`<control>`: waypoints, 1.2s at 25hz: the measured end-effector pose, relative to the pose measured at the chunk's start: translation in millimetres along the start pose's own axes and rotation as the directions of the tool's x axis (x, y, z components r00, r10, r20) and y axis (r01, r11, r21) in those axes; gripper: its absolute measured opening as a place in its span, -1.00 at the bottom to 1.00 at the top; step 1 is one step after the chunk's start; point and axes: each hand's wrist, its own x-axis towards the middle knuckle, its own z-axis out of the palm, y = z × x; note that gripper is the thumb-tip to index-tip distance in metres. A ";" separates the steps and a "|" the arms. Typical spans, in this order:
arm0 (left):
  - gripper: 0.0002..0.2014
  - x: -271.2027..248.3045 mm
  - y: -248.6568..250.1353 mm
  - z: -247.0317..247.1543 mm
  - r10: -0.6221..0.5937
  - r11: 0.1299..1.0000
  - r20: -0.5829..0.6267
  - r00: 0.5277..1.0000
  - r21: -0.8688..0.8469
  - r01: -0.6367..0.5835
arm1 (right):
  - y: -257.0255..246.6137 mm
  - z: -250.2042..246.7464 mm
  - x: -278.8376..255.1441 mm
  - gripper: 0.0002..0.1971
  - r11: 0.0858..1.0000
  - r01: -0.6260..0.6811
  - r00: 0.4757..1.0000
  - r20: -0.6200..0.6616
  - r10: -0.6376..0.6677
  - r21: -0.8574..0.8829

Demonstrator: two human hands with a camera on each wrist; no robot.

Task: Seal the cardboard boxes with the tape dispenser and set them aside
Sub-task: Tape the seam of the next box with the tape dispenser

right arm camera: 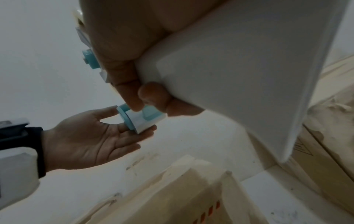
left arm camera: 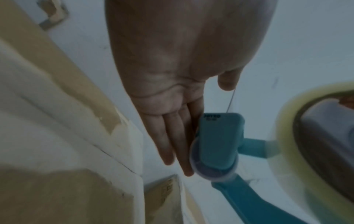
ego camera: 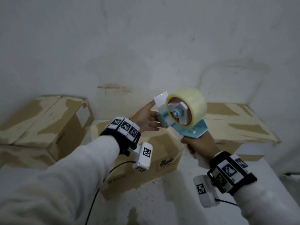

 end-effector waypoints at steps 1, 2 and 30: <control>-0.23 5.5 2.7 0.0 -0.012 0.999 0.039 0.999 -0.048 0.014 | 0.9 -0.5 1.9 -0.80 1.000 -0.004 1.000 -0.018 0.004 0.011; -0.23 11.1 3.9 -1.7 -0.020 0.997 0.065 0.998 -0.070 0.025 | 2.6 -1.0 2.8 -0.79 1.000 -0.007 0.999 -0.031 0.008 0.018; -0.78 172.7 36.6 -64.5 0.208 0.597 -0.121 0.971 0.802 -0.028 | 73.1 20.0 16.8 -0.56 0.969 -0.220 0.952 -0.195 0.238 0.107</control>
